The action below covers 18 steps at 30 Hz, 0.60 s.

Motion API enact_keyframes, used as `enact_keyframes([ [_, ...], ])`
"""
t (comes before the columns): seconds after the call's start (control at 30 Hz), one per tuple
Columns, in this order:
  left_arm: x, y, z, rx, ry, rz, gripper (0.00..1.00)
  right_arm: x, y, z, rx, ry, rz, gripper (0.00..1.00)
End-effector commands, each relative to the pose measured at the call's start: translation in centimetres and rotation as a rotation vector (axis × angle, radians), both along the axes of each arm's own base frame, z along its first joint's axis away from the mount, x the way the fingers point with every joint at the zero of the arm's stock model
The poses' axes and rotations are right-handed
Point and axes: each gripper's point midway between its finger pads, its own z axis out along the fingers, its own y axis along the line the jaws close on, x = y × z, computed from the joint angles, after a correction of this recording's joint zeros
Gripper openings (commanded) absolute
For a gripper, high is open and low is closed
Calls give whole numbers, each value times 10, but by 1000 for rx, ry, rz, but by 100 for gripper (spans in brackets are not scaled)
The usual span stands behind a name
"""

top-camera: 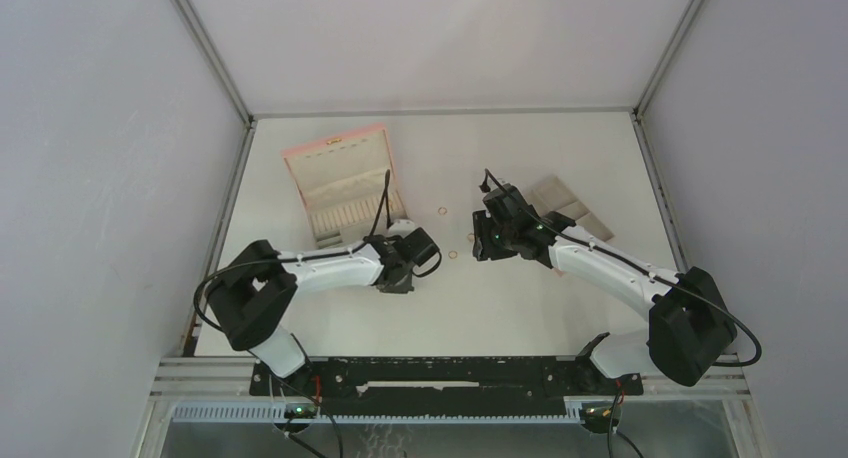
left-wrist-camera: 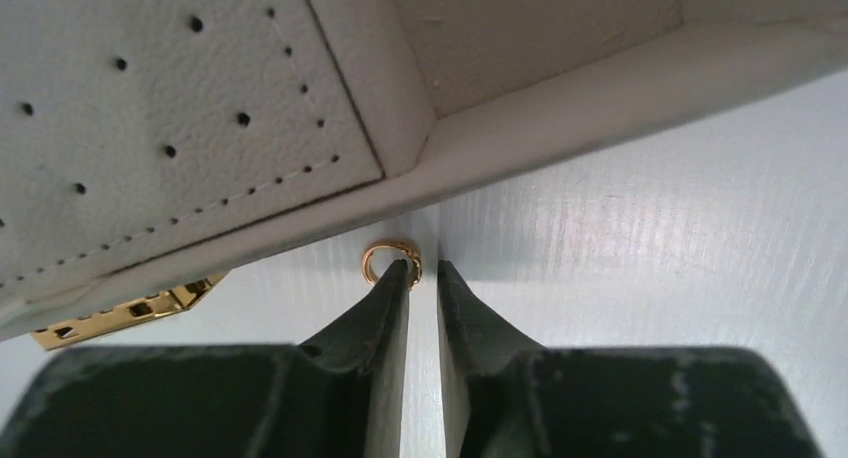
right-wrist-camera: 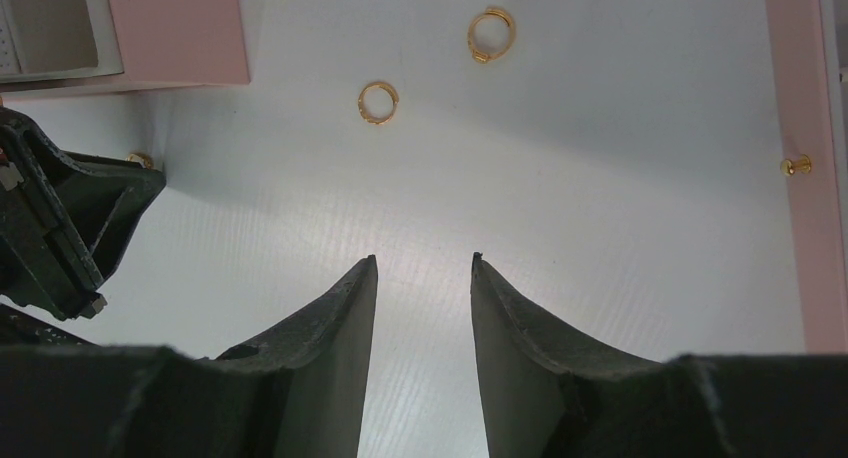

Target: Organize the mixed jewelry

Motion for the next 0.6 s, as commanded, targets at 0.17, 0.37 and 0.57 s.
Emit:
enact_keyframes([
  [0.17, -3, -22, -6, -46, 39, -48, 1, 5, 1, 8, 13, -39, -1, 48],
  [0.37, -18, -76, 9, -139, 64, -365, 0, 8, -11, 13, -4, -54, -38, 48],
  [0.57, -44, -120, 14, -152, 122, -642, 2, 15, -42, 23, 12, -83, -120, 48],
])
